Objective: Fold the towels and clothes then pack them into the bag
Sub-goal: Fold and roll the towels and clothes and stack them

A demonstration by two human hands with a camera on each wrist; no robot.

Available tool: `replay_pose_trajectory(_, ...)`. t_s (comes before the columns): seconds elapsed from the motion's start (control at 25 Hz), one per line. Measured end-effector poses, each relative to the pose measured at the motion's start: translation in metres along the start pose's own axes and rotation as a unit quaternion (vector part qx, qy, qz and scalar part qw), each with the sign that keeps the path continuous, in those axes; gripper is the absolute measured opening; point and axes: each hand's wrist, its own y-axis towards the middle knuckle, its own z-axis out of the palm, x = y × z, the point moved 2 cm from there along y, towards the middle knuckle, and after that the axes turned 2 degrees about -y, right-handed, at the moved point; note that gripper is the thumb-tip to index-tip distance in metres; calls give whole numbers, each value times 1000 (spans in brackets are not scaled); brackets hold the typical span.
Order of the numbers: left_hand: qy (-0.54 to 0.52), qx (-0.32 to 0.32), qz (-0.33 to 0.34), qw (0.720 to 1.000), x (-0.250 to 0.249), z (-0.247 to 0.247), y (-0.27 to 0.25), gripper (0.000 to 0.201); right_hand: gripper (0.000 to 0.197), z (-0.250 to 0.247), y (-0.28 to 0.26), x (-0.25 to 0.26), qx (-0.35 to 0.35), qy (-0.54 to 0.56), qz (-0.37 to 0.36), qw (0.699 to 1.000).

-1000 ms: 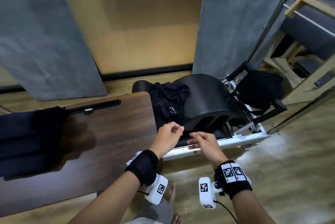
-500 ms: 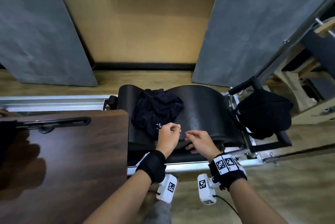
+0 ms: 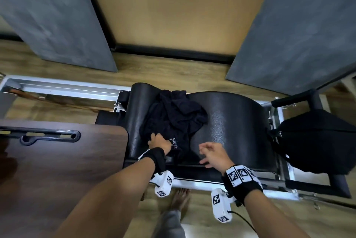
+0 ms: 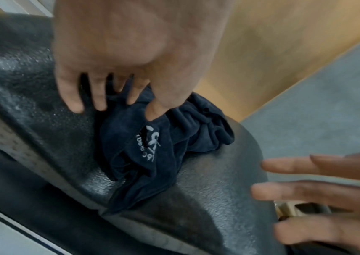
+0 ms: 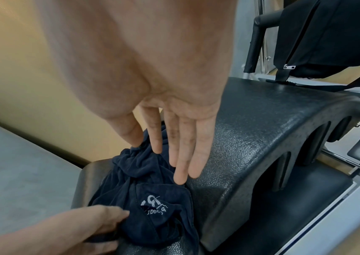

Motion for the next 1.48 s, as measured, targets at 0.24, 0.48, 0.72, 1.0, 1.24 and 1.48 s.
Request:
replay_pose_trajectory(0.24,21,-52,-65,996,9,0,15,48,12,-1,12,-5,19,13,13,1000)
replay_pose_trajectory(0.48,-4,-140,60,988,-11,-1,-25,29,22,7,5,9,32,-3,-5,999)
replay_pose_trajectory(0.72,20,-259,335,906,-27,-30,-127,15,95,6,-45,53,39,-39,-192,980)
replay_pose_trajectory(1.0,-86,-208,511,829,1,-89,-219,16,42,7,-140,82,-23,28,-319,947)
replay_pose_trajectory(1.24,-226,-149,552,789,29,-146,-303,19,13,4,-258,96,-87,133,-430,888)
replay_pose_trajectory(1.48,-235,-120,600,755,68,-168,-398,16,14,17,-377,99,-125,113,-512,843)
